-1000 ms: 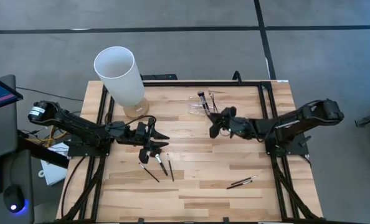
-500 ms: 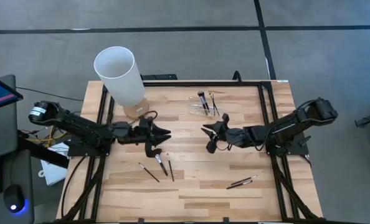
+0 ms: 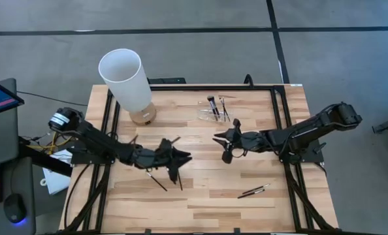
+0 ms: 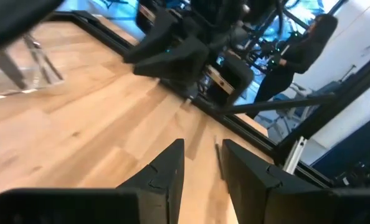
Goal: Put items in baskets/containers
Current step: Put the black highlighter brush into the transparent organizer
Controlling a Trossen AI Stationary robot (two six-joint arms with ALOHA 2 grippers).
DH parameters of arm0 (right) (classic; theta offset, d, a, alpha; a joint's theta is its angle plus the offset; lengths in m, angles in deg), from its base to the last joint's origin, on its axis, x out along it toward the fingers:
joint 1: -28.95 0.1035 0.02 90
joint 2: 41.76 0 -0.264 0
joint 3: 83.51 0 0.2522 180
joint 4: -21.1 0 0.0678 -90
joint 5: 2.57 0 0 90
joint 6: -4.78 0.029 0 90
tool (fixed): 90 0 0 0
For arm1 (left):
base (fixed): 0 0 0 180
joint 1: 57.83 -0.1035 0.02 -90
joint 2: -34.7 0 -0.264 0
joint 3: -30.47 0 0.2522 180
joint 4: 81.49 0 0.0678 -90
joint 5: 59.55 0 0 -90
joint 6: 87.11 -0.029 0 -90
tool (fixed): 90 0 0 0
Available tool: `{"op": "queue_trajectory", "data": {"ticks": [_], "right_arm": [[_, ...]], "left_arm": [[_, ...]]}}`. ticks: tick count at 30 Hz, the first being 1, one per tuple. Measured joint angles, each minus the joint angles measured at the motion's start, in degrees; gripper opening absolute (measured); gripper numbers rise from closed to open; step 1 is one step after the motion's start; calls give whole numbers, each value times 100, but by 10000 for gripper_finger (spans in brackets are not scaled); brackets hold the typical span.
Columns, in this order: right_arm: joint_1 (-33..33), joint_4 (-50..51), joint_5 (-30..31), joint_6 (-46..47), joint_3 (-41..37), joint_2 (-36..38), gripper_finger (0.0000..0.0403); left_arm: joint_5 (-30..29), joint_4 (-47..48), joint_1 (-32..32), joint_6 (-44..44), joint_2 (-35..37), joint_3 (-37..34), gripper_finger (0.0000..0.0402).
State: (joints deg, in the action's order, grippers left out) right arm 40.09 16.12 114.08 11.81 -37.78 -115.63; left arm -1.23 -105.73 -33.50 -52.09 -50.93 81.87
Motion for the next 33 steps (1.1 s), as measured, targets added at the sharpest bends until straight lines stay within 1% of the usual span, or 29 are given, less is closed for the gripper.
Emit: {"op": "queue_trajectory", "data": {"ticks": [4, 8, 11, 16, 18, 20, 25, 27, 31, 33], "right_arm": [[0, 512, -238, -4, 0, 298, 66], [0, 1137, -275, 1, 0, 676, 66], [-2, 1606, -399, 44, 0, 992, 66], [0, 2234, -573, 44, 0, 1517, 66], [0, 2436, -577, 44, 2, 1709, 66], [0, 2626, -575, 47, -2, 1885, 66], [11, 3075, -580, 48, 0, 2166, 66], [11, 3328, -588, 46, -2, 2241, 66], [9, 3560, -591, -8, -8, 2248, 66], [0, 3511, -590, -96, 0, 2211, 66]], "left_arm": [[-243, 6, 257, 1, -488, 552, 106], [-608, 606, 389, 223, -891, 1166, 106], [-771, 1529, 350, 892, -1100, 1597, 106], [-767, 2958, 218, 2171, -1357, 2151, 105], [-691, 3420, 151, 2620, -1420, 2298, 102], [-493, 3735, 83, 3081, -1468, 2385, 96], [156, 4407, -14, 4018, -1625, 2549, 78], [327, 4314, -27, 4202, -1776, 2682, 71], [360, 4337, 28, 4348, -1971, 3009, 59], [366, 4633, 40, 4352, -2040, 3250, 55]]}}
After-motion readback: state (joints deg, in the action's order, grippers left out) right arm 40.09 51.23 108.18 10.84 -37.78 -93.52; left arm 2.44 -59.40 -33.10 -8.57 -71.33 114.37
